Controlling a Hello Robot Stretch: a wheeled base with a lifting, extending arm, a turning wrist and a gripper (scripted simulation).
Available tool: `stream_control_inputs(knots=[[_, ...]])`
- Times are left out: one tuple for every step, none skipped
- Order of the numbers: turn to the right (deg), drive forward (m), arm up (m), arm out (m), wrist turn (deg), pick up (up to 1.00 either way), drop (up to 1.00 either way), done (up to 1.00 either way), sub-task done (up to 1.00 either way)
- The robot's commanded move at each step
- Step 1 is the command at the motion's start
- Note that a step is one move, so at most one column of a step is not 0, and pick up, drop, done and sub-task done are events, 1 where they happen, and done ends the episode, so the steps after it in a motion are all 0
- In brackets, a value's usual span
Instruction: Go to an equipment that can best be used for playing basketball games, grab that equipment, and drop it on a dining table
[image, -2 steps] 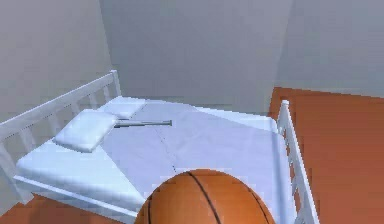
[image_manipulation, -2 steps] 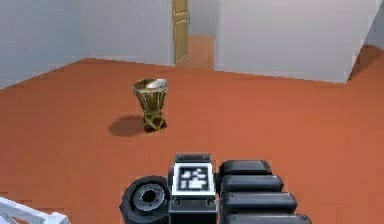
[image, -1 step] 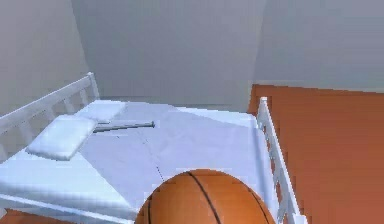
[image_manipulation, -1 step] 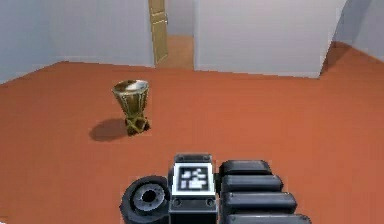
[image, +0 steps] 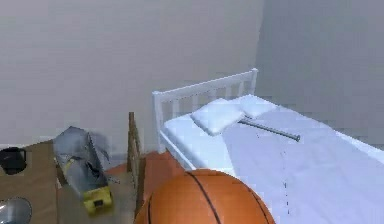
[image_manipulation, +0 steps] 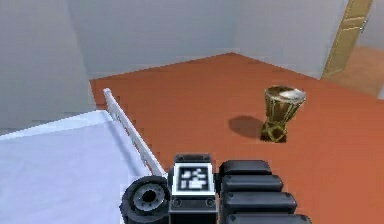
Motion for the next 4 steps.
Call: stream_control_inputs(knots=[[-45.0,0.0,0.0,0.0,0.0,0.0,0.0,0.0,0.0],[-15.0,0.0,0.0,0.0,0.0,0.0,0.0,0.0,0.0],[45.0,0.0,0.0,0.0,0.0,0.0,0.0,0.0,0.0],[45.0,0.0,0.0,0.0,0.0,0.0,0.0,0.0,0.0]])
